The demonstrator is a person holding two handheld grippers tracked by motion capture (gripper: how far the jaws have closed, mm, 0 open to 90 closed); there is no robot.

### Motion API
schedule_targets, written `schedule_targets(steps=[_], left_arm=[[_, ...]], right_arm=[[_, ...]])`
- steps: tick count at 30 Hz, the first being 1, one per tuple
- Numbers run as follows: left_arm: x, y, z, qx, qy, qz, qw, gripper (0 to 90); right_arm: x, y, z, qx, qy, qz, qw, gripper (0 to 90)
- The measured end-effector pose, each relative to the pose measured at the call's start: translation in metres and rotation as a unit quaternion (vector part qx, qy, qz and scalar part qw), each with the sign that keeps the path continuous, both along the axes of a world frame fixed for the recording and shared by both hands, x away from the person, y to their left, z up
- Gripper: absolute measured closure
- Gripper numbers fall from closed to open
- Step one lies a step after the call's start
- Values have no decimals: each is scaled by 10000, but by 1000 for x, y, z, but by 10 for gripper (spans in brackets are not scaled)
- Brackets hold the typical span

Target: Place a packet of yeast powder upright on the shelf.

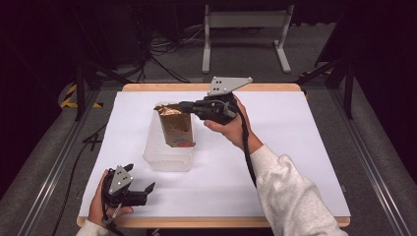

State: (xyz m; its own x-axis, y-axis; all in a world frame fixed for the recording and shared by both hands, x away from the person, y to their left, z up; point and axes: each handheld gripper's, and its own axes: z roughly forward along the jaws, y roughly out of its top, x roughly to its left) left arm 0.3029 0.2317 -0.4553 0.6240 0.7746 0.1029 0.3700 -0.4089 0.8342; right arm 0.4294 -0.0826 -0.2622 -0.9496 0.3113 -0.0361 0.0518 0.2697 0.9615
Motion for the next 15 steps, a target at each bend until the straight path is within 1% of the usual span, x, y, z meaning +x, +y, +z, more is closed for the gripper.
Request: schedule_targets(steps=[2, 6, 7, 9, 13, 15], left_arm=[[0, 0, 0, -4, 0, 7, 10000, 46], [0, 0, 0, 1, -10, 1, 10000, 46], [0, 0, 0, -3, -8, 4, 10000, 46], [0, 0, 0, -4, -5, 5, 10000, 46], [0, 0, 0, 5, -8, 4, 10000, 46], [0, 0, 0, 8, -3, -5, 10000, 46]], right_arm=[[0, 3, -2, -65, -27, -10, 10000, 892], [3, 6, -5, 28, 13, -53, 10000, 892], [3, 7, -6, 0, -2, -75, 10000, 892], [4, 9, -6, 35, -28, -94, 9999, 892], [4, 11, -5, 10, -69, -161, 9998, 892], [5, 11, -5, 55, -66, -160, 9998, 892]])
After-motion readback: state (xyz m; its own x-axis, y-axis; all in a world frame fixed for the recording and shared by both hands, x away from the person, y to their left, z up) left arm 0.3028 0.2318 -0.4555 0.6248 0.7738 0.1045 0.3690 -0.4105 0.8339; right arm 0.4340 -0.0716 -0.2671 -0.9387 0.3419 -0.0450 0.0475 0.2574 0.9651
